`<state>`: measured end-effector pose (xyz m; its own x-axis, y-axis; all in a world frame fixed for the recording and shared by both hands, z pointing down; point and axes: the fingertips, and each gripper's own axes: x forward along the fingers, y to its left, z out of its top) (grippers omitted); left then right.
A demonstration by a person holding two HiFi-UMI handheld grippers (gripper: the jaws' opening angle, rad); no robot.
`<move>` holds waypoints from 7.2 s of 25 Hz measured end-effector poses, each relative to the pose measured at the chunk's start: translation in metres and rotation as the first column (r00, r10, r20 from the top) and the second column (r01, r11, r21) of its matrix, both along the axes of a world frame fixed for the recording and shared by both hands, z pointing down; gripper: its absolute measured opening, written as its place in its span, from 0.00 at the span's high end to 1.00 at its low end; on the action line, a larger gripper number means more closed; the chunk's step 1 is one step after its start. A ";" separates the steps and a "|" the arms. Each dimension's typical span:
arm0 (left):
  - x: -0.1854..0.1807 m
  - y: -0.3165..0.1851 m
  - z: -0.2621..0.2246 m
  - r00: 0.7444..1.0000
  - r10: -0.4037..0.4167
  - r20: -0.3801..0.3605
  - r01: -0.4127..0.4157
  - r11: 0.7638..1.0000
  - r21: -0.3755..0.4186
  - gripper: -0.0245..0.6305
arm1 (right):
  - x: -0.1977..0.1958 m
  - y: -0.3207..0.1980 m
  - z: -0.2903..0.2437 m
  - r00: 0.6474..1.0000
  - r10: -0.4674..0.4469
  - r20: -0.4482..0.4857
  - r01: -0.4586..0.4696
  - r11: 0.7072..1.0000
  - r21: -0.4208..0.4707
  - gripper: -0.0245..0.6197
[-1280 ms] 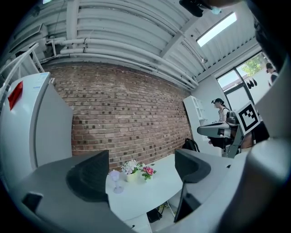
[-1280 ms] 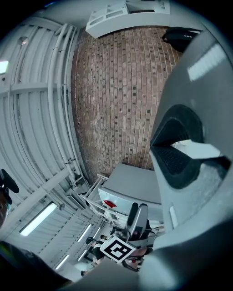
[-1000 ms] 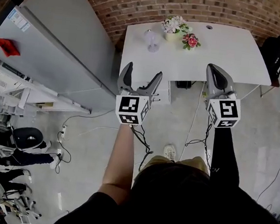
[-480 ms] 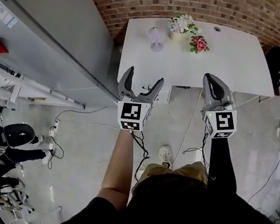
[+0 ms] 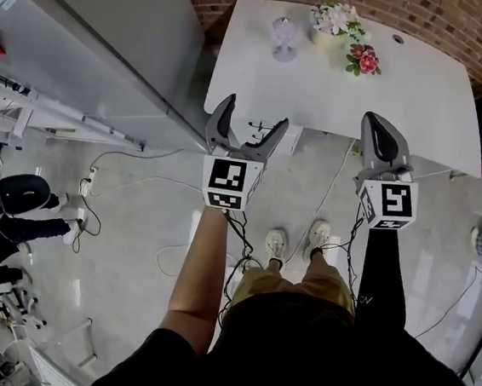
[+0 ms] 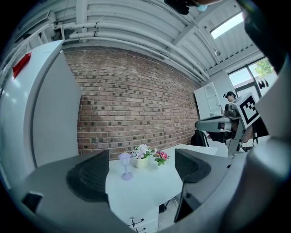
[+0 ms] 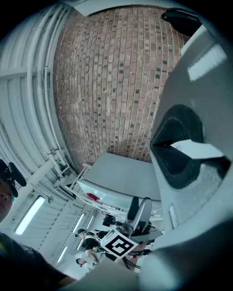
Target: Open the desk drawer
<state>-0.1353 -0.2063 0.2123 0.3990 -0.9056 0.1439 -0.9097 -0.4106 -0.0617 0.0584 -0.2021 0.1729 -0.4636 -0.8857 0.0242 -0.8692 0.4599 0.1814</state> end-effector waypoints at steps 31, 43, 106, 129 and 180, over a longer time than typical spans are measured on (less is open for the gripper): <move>0.073 0.004 0.138 0.961 -0.278 -0.008 0.264 0.921 -0.287 0.27 | 0.028 -0.013 0.147 0.939 -0.316 0.132 0.339 0.913 -0.226 0.96; 0.055 -0.011 0.224 0.958 -0.244 -0.150 0.167 0.902 -0.399 0.27 | -0.005 0.004 0.200 0.928 -0.369 0.052 0.369 0.889 -0.270 0.96; -0.020 -0.090 0.467 -0.102 -0.521 -0.847 -0.070 0.853 -0.517 0.56 | -0.107 -0.018 0.347 0.928 -0.346 0.139 0.373 0.845 -0.383 0.96; -0.028 -0.104 0.456 -0.146 -0.430 -0.891 -0.027 0.902 -0.431 0.67 | -0.111 -0.019 0.351 0.925 -0.330 0.188 0.379 0.836 -0.397 0.96; -0.024 -0.084 0.471 0.012 -0.568 -0.823 -0.056 0.821 -0.568 0.92 | -0.099 -0.030 0.340 0.931 -0.323 0.168 0.360 0.885 -0.295 0.96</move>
<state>-0.1598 -0.2902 0.6833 0.1996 -0.9628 0.1824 -0.0497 0.1760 0.9831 -0.0407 -0.2318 0.5133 -0.7518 -0.6262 0.2064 -0.6539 0.7484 -0.1112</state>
